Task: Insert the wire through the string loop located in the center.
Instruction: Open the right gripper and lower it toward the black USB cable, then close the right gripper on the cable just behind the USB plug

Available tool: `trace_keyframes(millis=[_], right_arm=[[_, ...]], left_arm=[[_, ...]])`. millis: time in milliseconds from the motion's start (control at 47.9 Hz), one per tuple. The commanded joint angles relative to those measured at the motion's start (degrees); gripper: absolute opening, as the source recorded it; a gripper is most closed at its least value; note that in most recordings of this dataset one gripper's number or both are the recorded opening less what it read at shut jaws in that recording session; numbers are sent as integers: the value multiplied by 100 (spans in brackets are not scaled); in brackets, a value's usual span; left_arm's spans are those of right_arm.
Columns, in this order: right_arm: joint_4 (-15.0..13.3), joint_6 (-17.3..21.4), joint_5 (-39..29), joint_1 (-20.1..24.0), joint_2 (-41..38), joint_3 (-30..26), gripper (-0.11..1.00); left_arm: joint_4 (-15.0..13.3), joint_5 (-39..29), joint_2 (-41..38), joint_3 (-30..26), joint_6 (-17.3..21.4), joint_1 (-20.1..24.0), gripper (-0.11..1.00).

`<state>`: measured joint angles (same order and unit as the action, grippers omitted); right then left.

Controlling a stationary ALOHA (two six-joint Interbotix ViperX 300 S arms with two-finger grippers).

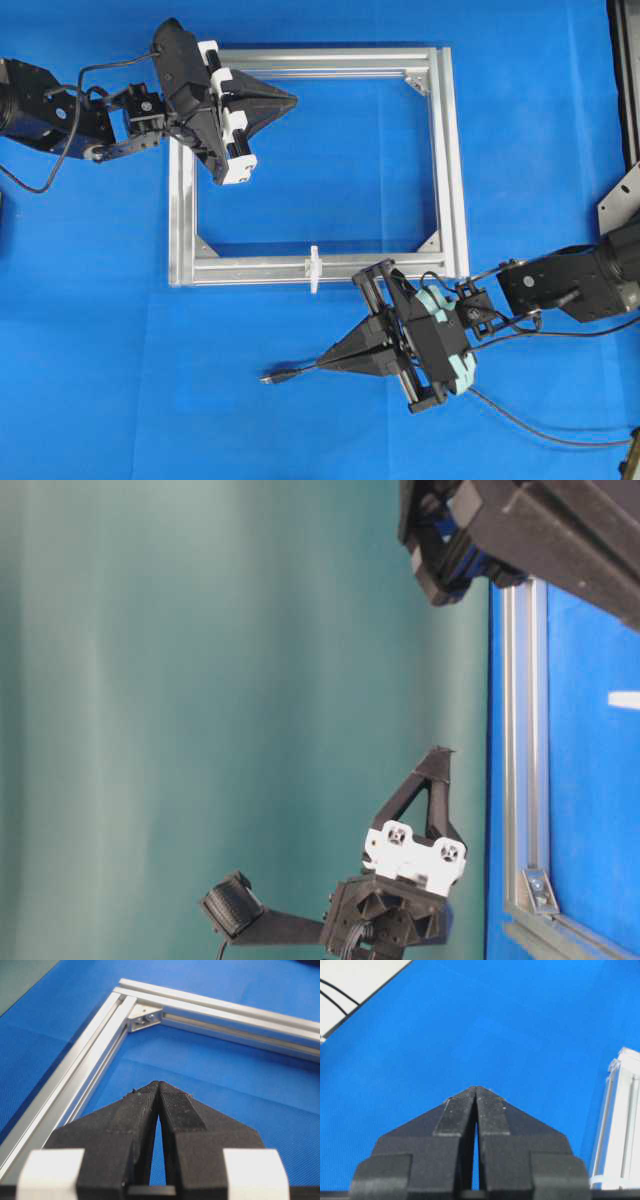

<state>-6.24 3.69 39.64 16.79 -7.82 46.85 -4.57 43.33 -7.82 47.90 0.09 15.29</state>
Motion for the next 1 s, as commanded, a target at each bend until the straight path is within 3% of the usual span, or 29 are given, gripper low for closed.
trace_keyframes(millis=[0, 84, 334, 460, 982], right_arm=[[0, 53, 9, 26, 149, -97, 3], [9, 105, -88, 35, 149, -105, 18], [132, 141, -360, 26, 123, -176, 88], [211, 158, -431, 44, 44, -229, 81], [712, 185, -712, 185, -1169, -817, 82]], left_arm=[[18, 26, 149, -53, 0, 0, 0], [18, 26, 149, -44, -18, 0, 0], [18, 26, 158, -62, -26, 0, 0], [18, 26, 158, -62, -26, 0, 0], [18, -44, 158, -44, -26, 0, 0]])
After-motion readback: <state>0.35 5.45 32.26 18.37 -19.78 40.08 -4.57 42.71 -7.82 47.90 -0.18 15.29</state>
